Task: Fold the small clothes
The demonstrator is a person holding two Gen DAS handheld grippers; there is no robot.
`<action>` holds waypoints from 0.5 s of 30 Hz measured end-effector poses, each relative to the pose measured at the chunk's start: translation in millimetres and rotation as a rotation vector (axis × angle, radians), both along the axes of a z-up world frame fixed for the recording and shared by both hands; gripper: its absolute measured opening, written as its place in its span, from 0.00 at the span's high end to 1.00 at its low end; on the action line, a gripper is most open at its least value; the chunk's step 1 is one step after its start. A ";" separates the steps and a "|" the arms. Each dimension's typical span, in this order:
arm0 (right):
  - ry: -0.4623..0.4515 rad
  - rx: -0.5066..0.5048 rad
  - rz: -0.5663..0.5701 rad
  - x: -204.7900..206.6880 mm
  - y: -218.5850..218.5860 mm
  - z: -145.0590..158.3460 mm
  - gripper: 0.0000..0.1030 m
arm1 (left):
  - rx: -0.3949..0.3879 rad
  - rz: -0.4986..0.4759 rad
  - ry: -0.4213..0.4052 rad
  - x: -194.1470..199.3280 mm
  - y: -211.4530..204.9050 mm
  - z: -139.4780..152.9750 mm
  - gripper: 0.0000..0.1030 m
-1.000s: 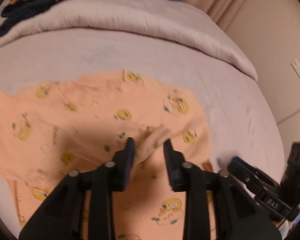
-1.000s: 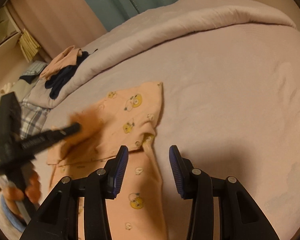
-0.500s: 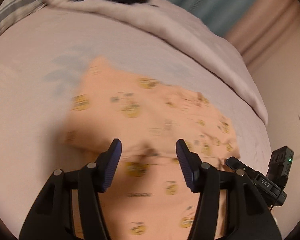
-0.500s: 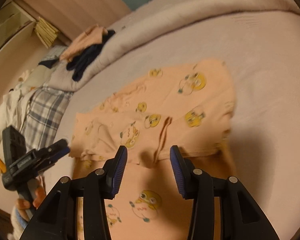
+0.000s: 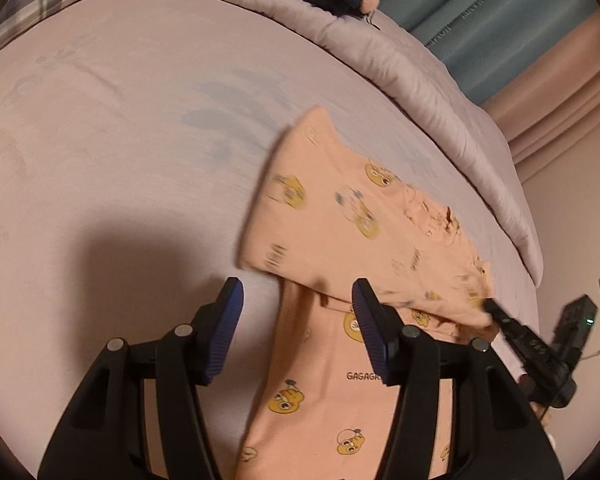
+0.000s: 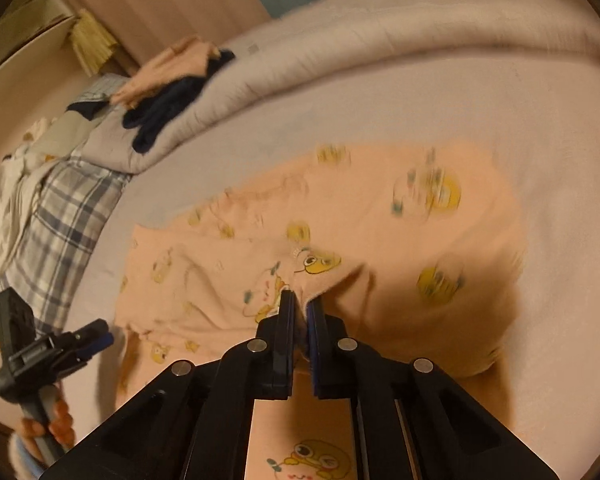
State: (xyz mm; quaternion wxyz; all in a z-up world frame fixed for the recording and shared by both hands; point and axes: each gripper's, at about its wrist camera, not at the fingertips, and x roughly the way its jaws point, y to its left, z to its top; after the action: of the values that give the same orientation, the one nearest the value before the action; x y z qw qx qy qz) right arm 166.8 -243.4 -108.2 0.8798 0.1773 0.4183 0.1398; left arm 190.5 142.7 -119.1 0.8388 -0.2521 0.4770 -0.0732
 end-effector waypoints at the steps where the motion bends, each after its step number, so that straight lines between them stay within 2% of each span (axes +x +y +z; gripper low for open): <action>1: -0.031 -0.017 -0.011 -0.8 -2.3 8.6 0.93 | 0.001 0.006 0.000 -0.2 2.1 0.4 0.46; 4: -0.092 -0.066 -0.071 -3.6 -19.9 29.2 0.93 | -0.001 0.016 0.003 -2.5 7.8 1.0 0.46; 6: -0.092 -0.090 -0.108 -3.4 -35.9 31.5 0.93 | -0.002 0.017 0.007 -2.1 6.8 0.5 0.46; 9: -0.058 -0.120 -0.122 0.9 -47.0 22.6 0.93 | -0.004 0.006 0.010 -2.1 3.1 0.2 0.46; 12: -0.021 -0.195 -0.144 6.4 -49.0 8.9 0.93 | 0.002 -0.017 0.015 1.6 -5.8 -0.7 0.46; 15: 0.035 -0.202 -0.140 16.0 -48.2 -6.3 0.93 | 0.008 -0.038 0.027 6.0 -13.9 -2.6 0.46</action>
State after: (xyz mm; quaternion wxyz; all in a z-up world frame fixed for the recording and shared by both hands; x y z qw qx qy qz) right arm 182.8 -291.6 -114.5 0.8933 0.1188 0.4323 0.0320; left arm 196.4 128.9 -121.6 0.8318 -0.2406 0.4931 -0.0838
